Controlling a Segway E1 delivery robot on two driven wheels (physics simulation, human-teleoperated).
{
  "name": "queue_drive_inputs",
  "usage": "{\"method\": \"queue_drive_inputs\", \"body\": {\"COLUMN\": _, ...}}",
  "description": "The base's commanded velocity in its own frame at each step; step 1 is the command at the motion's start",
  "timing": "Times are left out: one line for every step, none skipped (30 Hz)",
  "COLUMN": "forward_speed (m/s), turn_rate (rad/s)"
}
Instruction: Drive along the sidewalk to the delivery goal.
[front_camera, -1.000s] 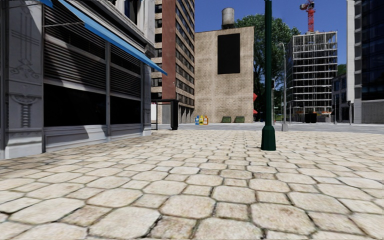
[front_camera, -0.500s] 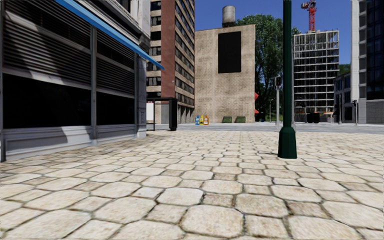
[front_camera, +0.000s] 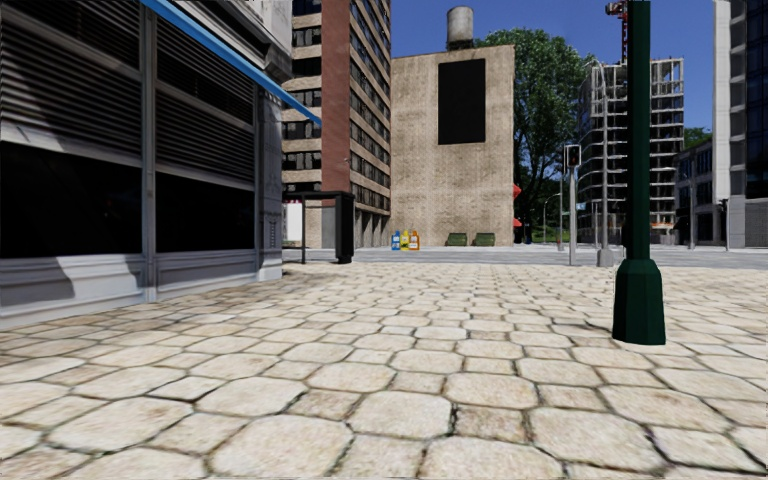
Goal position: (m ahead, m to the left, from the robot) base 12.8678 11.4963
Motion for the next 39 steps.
{"method": "queue_drive_inputs", "body": {"forward_speed": 2.0, "turn_rate": 0.0}}
{"method": "queue_drive_inputs", "body": {"forward_speed": 2.0, "turn_rate": 0.0}}
{"method": "queue_drive_inputs", "body": {"forward_speed": 2.0, "turn_rate": 0.0}}
{"method": "queue_drive_inputs", "body": {"forward_speed": 2.0, "turn_rate": 0.0}}
{"method": "queue_drive_inputs", "body": {"forward_speed": 2.0, "turn_rate": 0.0}}
{"method": "queue_drive_inputs", "body": {"forward_speed": 2.0, "turn_rate": 0.0}}
{"method": "queue_drive_inputs", "body": {"forward_speed": 2.0, "turn_rate": 0.0}}
{"method": "queue_drive_inputs", "body": {"forward_speed": 2.0, "turn_rate": 0.0}}
{"method": "queue_drive_inputs", "body": {"forward_speed": 2.0, "turn_rate": 0.0}}
{"method": "queue_drive_inputs", "body": {"forward_speed": 2.0, "turn_rate": 0.0}}
{"method": "queue_drive_inputs", "body": {"forward_speed": 2.0, "turn_rate": 0.0}}
{"method": "queue_drive_inputs", "body": {"forward_speed": 2.0, "turn_rate": 0.0}}
{"method": "queue_drive_inputs", "body": {"forward_speed": 2.0, "turn_rate": 0.0}}
{"method": "queue_drive_inputs", "body": {"forward_speed": 2.0, "turn_rate": 0.0}}
{"method": "queue_drive_inputs", "body": {"forward_speed": 2.0, "turn_rate": 0.0}}
{"method": "queue_drive_inputs", "body": {"forward_speed": 2.0, "turn_rate": 0.0}}
{"method": "queue_drive_inputs", "body": {"forward_speed": 2.0, "turn_rate": 0.0}}
{"method": "queue_drive_inputs", "body": {"forward_speed": 2.0, "turn_rate": 0.0}}
{"method": "queue_drive_inputs", "body": {"forward_speed": 2.0, "turn_rate": 0.0}}
{"method": "queue_drive_inputs", "body": {"forward_speed": 2.0, "turn_rate": 0.0}}
{"method": "queue_drive_inputs", "body": {"forward_speed": 2.0, "turn_rate": 0.0}}
{"method": "queue_drive_inputs", "body": {"forward_speed": 2.0, "turn_rate": 0.0}}
{"method": "queue_drive_inputs", "body": {"forward_speed": 2.0, "turn_rate": 0.0}}
{"method": "queue_drive_inputs", "body": {"forward_speed": 2.0, "turn_rate": 0.0}}
{"method": "queue_drive_inputs", "body": {"forward_speed": 2.0, "turn_rate": 0.0}}
{"method": "queue_drive_inputs", "body": {"forward_speed": 2.0, "turn_rate": 0.0}}
{"method": "queue_drive_inputs", "body": {"forward_speed": 2.0, "turn_rate": 0.0}}
{"method": "queue_drive_inputs", "body": {"forward_speed": 2.0, "turn_rate": 0.0}}
{"method": "queue_drive_inputs", "body": {"forward_speed": 2.0, "turn_rate": 0.0}}
{"method": "queue_drive_inputs", "body": {"forward_speed": 2.0, "turn_rate": 0.0}}
{"method": "queue_drive_inputs", "body": {"forward_speed": 2.0, "turn_rate": 0.0}}
{"method": "queue_drive_inputs", "body": {"forward_speed": 2.0, "turn_rate": 0.0}}
{"method": "queue_drive_inputs", "body": {"forward_speed": 2.0, "turn_rate": 0.0}}
{"method": "queue_drive_inputs", "body": {"forward_speed": 2.0, "turn_rate": 0.0}}
{"method": "queue_drive_inputs", "body": {"forward_speed": 2.0, "turn_rate": 0.0}}
{"method": "queue_drive_inputs", "body": {"forward_speed": 2.0, "turn_rate": 0.0}}
{"method": "queue_drive_inputs", "body": {"forward_speed": 2.0, "turn_rate": 0.0}}
{"method": "queue_drive_inputs", "body": {"forward_speed": 2.0, "turn_rate": 0.0}}
{"method": "queue_drive_inputs", "body": {"forward_speed": 2.0, "turn_rate": 0.0}}
